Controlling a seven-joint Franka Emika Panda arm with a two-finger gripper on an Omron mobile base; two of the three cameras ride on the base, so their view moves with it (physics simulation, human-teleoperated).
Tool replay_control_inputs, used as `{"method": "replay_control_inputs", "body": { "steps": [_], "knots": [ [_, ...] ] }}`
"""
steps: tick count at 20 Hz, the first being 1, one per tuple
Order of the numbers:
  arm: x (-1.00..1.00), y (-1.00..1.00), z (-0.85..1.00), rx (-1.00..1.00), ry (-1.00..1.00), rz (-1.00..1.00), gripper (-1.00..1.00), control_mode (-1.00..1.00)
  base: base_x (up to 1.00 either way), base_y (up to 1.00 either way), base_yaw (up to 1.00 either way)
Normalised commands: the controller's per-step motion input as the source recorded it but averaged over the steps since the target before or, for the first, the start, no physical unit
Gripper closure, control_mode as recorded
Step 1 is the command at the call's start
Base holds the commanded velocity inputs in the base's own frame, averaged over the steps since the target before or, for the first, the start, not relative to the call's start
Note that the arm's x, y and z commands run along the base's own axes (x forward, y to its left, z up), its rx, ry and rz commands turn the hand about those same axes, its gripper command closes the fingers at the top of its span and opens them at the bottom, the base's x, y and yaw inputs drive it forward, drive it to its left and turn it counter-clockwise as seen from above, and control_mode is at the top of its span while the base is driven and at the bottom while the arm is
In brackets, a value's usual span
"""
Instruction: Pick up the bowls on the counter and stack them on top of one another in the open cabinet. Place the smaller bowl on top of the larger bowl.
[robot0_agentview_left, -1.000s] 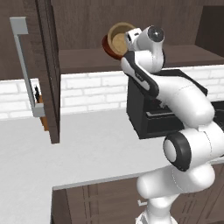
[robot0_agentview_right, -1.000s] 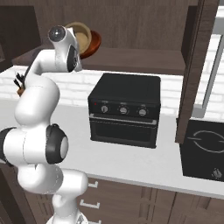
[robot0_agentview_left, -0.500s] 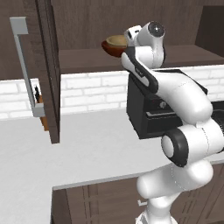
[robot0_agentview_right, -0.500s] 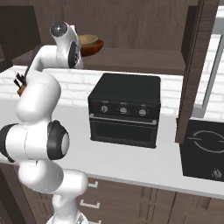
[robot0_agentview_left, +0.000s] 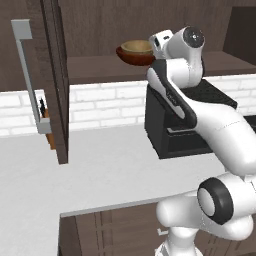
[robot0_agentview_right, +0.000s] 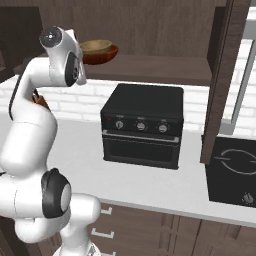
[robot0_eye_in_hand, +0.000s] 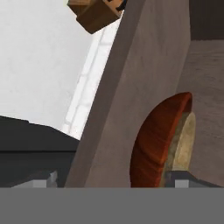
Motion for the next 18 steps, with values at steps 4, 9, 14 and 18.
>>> {"method": "replay_control_inputs", "body": {
  "steps": [4,9,14,18],
  "knots": [
    [-1.00,0.03,-0.01,0.00,0.00,0.00,-1.00,-1.00,0.00,0.00,0.00],
    [-1.00,0.03,-0.20,0.01,0.19,0.00,-1.00,-1.00,0.00,0.00,0.00],
    [-1.00,0.02,-0.92,0.00,0.45,0.00,-1.00,-1.00,0.00,0.00,0.00],
    [-0.97,0.19,-1.00,-0.01,0.42,0.02,-1.00,-1.00,0.00,0.00,0.00]
  ]
}}
